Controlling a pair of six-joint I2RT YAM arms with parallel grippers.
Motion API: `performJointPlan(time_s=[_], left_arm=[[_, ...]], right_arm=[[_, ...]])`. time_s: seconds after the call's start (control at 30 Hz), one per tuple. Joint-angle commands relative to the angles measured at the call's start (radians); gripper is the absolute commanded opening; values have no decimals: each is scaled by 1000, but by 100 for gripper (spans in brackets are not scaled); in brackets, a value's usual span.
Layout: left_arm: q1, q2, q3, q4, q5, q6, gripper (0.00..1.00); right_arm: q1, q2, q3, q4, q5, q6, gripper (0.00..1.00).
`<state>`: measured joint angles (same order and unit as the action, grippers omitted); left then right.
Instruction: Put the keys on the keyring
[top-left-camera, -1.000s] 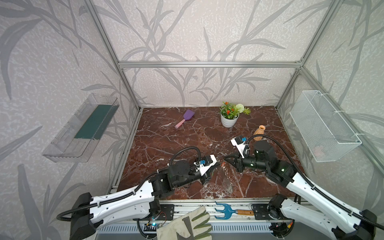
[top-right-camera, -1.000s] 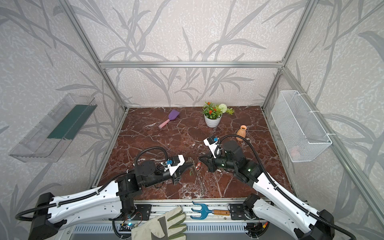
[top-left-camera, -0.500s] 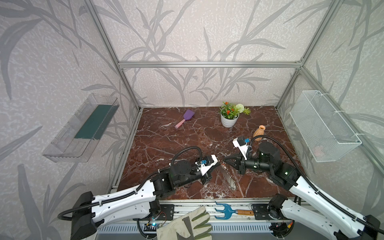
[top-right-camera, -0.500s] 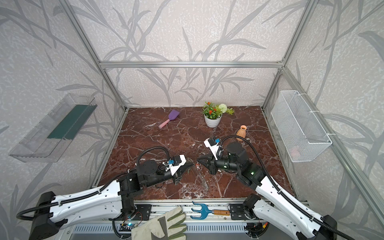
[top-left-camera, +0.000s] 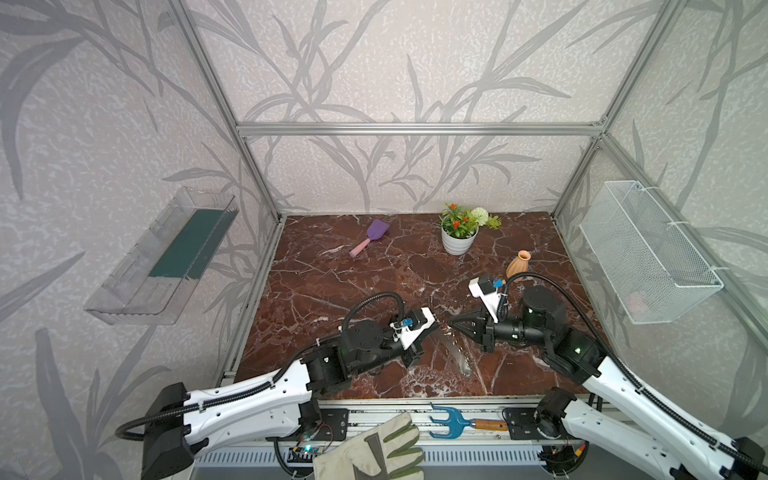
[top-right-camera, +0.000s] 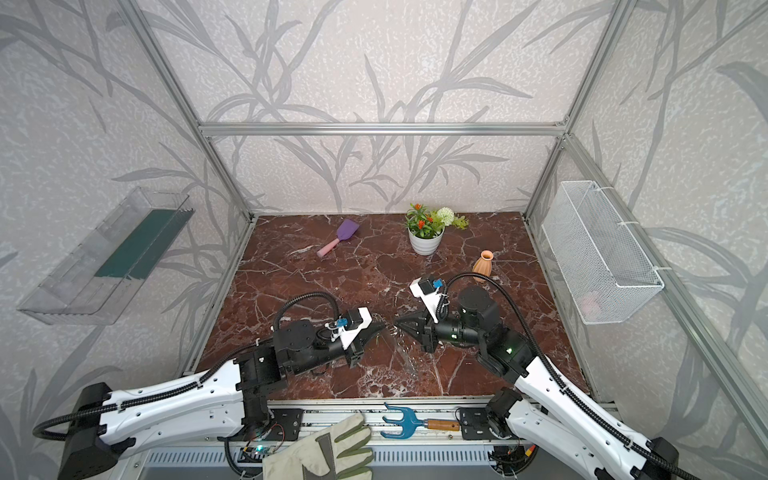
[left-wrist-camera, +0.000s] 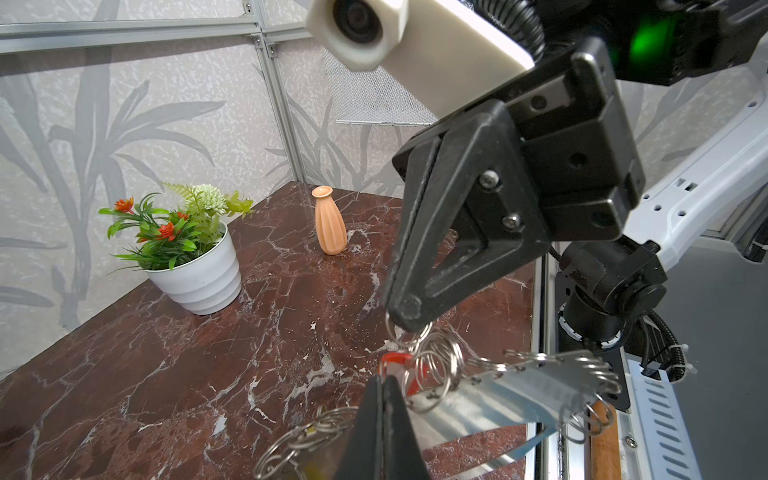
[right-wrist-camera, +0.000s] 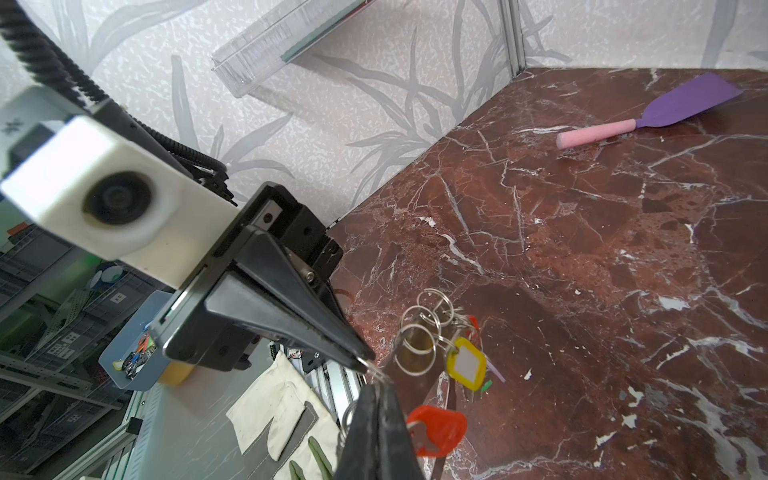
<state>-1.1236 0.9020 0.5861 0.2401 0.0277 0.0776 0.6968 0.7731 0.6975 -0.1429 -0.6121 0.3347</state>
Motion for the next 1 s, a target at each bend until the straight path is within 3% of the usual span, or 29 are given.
performJointPlan(time_s=[0.0,0.43,0.97], left_arm=[[0,0,26,54,-10,4,0],[2,4,22,51,19,8,0],[1,-3,4,42,60,5,0]], right_arm=[[4,-3,-10,4,-30,-15,0],[33,70,22,0,-6,-46,0],[37,49,30,25,9,-30,0]])
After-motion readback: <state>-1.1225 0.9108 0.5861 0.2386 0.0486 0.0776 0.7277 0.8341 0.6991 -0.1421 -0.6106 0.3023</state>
